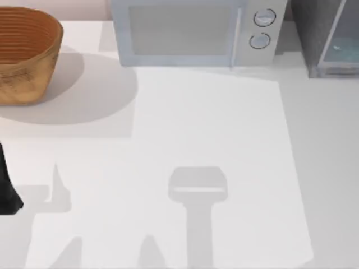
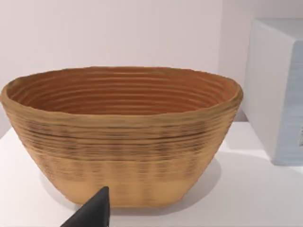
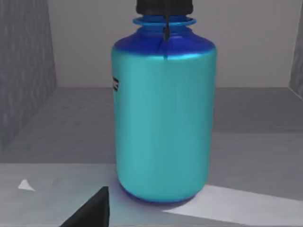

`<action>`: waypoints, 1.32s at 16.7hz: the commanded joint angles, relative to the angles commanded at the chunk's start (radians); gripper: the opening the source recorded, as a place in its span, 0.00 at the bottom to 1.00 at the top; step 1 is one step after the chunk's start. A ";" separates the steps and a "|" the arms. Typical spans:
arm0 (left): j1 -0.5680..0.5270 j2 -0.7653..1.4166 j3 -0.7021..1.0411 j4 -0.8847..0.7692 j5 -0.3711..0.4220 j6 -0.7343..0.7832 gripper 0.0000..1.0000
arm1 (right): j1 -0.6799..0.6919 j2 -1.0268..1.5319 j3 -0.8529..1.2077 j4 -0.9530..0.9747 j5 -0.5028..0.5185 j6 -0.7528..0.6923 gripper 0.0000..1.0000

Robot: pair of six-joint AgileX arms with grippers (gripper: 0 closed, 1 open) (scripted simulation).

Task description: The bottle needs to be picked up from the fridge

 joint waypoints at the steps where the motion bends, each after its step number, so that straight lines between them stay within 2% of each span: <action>1: 0.000 0.000 0.000 0.000 0.000 0.000 1.00 | 0.026 0.031 0.069 -0.033 0.030 0.000 1.00; 6: 0.000 0.000 0.000 0.000 0.000 0.000 1.00 | 0.124 0.122 0.277 -0.152 0.137 -0.004 1.00; 13: 0.000 0.000 0.000 0.000 0.000 0.000 1.00 | 0.128 0.134 0.301 -0.167 0.143 -0.005 1.00; 19: 0.000 0.000 0.000 0.000 0.000 0.000 1.00 | 0.150 0.242 0.531 -0.279 0.166 -0.006 1.00; 22: 0.000 0.000 0.000 0.000 0.000 0.000 1.00 | 0.156 0.262 0.573 -0.310 0.172 -0.006 1.00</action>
